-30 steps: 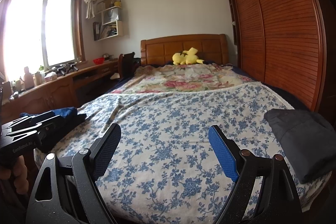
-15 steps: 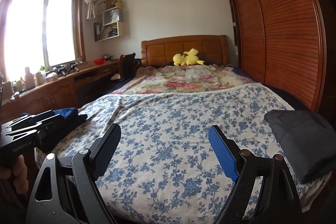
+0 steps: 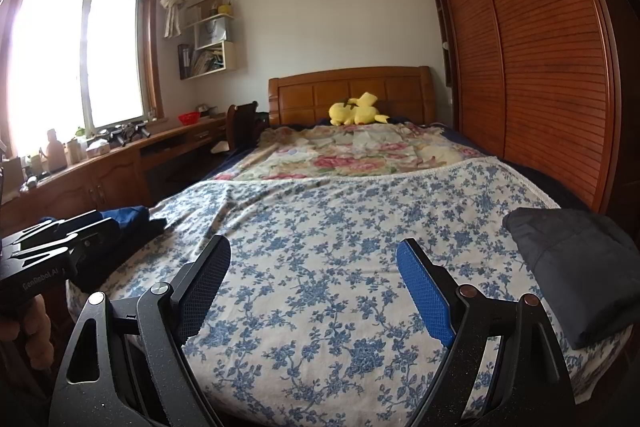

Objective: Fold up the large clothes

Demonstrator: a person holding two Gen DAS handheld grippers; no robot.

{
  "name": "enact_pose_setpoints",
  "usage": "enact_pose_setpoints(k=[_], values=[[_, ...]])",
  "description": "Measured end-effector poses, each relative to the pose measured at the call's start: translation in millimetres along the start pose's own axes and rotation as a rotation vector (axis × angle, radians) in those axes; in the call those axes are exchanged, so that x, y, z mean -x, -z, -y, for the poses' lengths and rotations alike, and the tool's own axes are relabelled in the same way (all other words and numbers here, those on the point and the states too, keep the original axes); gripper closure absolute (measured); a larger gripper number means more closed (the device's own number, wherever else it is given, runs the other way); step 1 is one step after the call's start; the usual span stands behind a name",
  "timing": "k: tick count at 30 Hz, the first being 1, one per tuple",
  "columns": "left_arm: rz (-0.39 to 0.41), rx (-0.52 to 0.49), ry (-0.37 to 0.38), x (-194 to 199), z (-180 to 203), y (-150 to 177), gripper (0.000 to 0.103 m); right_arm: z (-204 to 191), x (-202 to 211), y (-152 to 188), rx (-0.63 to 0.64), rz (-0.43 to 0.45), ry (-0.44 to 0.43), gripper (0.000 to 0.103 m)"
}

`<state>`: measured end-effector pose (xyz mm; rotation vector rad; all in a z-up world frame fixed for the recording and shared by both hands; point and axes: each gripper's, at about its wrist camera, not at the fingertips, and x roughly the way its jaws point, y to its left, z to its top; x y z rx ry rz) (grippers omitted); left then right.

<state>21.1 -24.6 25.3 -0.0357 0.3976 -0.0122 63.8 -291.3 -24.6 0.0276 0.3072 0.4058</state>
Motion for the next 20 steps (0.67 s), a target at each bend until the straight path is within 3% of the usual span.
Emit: enact_pose_setpoints(k=[20], values=[[-0.004, 0.002, -0.006, 1.2, -1.9, 1.6, 0.062, 1.3, 2.6, 0.4, -0.006, -0.003, -0.002, 0.016]])
